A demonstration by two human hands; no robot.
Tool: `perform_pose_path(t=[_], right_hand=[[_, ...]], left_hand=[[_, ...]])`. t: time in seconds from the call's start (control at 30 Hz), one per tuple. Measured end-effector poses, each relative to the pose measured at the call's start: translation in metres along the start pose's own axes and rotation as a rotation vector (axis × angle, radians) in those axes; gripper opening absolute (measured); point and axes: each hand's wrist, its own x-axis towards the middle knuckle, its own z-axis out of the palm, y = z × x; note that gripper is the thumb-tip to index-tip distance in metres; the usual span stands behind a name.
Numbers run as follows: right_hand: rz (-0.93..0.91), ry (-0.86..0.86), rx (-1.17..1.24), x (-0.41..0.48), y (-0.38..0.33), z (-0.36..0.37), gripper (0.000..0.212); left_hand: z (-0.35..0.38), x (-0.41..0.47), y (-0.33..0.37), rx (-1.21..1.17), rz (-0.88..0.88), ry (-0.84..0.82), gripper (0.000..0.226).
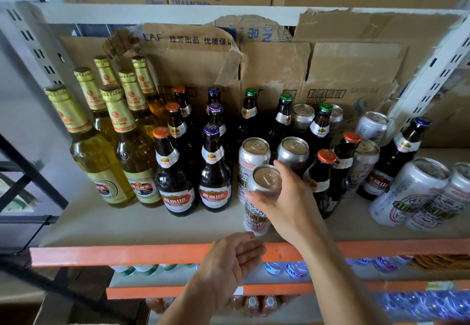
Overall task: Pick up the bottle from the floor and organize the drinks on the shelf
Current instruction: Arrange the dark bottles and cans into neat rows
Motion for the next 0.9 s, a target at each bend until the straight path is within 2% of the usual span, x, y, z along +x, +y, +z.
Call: perform_pose_path(t=[0.17, 0.37, 0.43, 0.57, 0.77, 0.9], right_hand=[[-0.018, 0.099, 0.039, -0.005, -0.001, 0.004, 0.035], [-0.098, 0.078, 0.211, -0.009, -0.019, 0.002, 0.022], [-0.114, 0.017, 0.262, -0.007, -0.027, 0.008, 0.022], [-0.143, -0.086, 0.251, -0.003, -0.04, 0.029, 0.04], [-0.195, -0.153, 0.209, -0.004, -0.067, 0.071, 0.041], [-0.225, -0.203, 0.241, -0.003, -0.087, 0.102, 0.044]], left_hand=[[-0.008, -0.001, 0.008, -0.06, 0.021, 0.041, 0.016], [-0.036, -0.003, 0.01, -0.084, 0.054, 0.051, 0.02], [-0.048, -0.005, 0.014, -0.107, 0.076, 0.049, 0.02], [-0.082, -0.012, 0.027, -0.15, 0.144, 0.095, 0.021], [-0.141, -0.027, 0.053, -0.22, 0.256, 0.207, 0.02], [-0.175, -0.035, 0.066, -0.263, 0.296, 0.217, 0.018]])
